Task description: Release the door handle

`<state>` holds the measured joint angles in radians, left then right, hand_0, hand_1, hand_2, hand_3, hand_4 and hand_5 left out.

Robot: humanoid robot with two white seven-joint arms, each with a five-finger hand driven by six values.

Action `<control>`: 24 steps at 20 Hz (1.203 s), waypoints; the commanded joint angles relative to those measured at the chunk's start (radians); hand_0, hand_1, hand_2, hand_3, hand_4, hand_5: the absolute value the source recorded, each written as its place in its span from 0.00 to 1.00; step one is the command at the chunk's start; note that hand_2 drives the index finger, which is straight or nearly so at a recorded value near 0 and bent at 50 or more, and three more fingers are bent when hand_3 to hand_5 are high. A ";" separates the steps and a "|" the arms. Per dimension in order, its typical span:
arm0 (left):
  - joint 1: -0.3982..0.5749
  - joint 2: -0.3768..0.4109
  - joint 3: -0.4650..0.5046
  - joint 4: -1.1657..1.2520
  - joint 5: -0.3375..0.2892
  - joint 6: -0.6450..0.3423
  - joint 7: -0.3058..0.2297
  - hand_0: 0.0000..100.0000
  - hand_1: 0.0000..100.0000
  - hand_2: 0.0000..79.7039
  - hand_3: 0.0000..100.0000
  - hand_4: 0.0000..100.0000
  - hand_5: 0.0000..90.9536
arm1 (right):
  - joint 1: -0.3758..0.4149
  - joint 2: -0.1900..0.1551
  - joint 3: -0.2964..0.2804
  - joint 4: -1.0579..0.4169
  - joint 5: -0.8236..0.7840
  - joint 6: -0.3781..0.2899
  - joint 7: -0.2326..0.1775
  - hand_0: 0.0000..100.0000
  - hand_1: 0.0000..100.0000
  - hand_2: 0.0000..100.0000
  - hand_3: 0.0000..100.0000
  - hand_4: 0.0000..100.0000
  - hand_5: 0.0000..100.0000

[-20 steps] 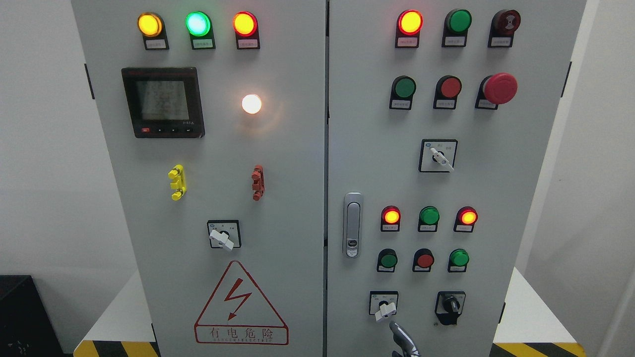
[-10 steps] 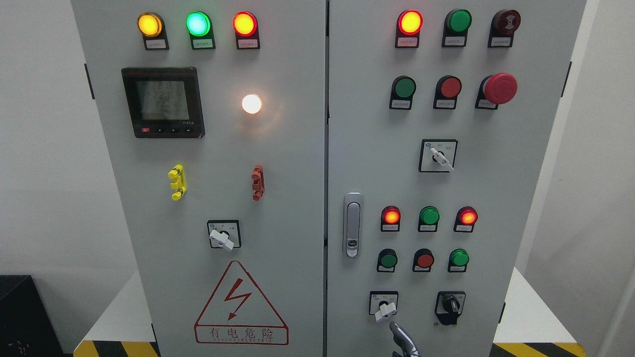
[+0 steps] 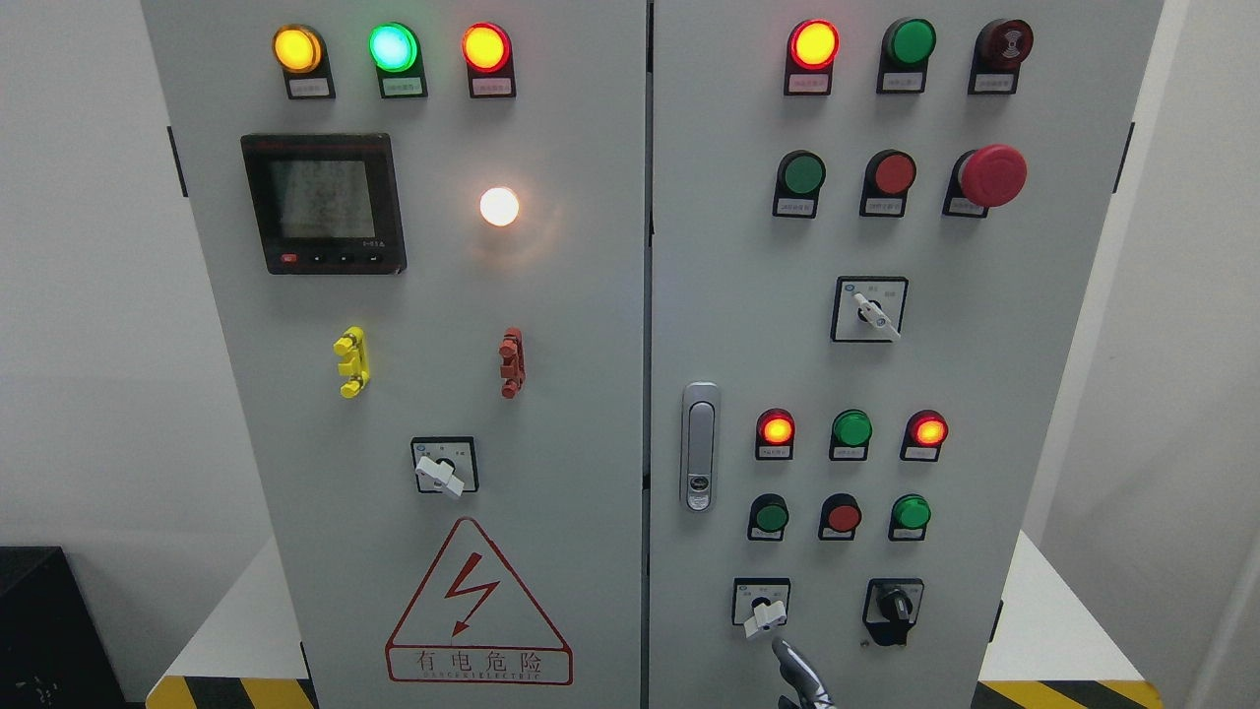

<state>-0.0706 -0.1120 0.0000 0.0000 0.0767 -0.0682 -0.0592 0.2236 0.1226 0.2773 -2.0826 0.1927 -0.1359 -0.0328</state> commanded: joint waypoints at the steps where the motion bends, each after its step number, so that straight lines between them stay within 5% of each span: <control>1: 0.000 0.000 -0.020 -0.017 0.000 -0.001 0.001 0.00 0.00 0.03 0.09 0.01 0.00 | -0.044 0.000 -0.010 0.001 0.060 0.044 -0.007 0.38 0.27 0.00 0.47 0.52 0.52; 2: 0.000 0.000 -0.020 -0.017 0.000 -0.001 0.001 0.00 0.00 0.03 0.09 0.01 0.00 | -0.061 0.002 -0.012 0.001 0.074 0.055 -0.007 0.39 0.27 0.00 0.49 0.55 0.54; 4: 0.000 0.000 -0.020 -0.017 0.000 -0.001 0.001 0.00 0.00 0.03 0.09 0.01 0.00 | -0.082 0.003 -0.012 0.002 0.106 0.067 -0.009 0.44 0.29 0.00 0.70 0.68 0.73; 9: 0.000 0.000 -0.020 -0.017 0.000 -0.001 -0.001 0.00 0.00 0.03 0.09 0.01 0.00 | -0.089 0.002 -0.012 0.016 0.247 0.067 -0.039 0.47 0.33 0.00 0.89 0.88 0.96; 15: 0.000 0.000 -0.020 -0.017 0.000 0.001 0.001 0.00 0.00 0.03 0.09 0.01 0.00 | -0.145 0.005 -0.027 0.070 0.416 0.067 -0.088 0.45 0.37 0.00 0.99 0.99 0.99; 24: 0.000 0.000 -0.020 -0.017 0.000 -0.001 0.001 0.00 0.00 0.03 0.09 0.01 0.00 | -0.265 0.008 -0.033 0.194 0.743 0.067 -0.125 0.45 0.37 0.00 1.00 1.00 0.99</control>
<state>-0.0706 -0.1120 0.0000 0.0000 0.0767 -0.0637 -0.0584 0.0300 0.1273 0.2541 -1.9902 0.7629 -0.0682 -0.1516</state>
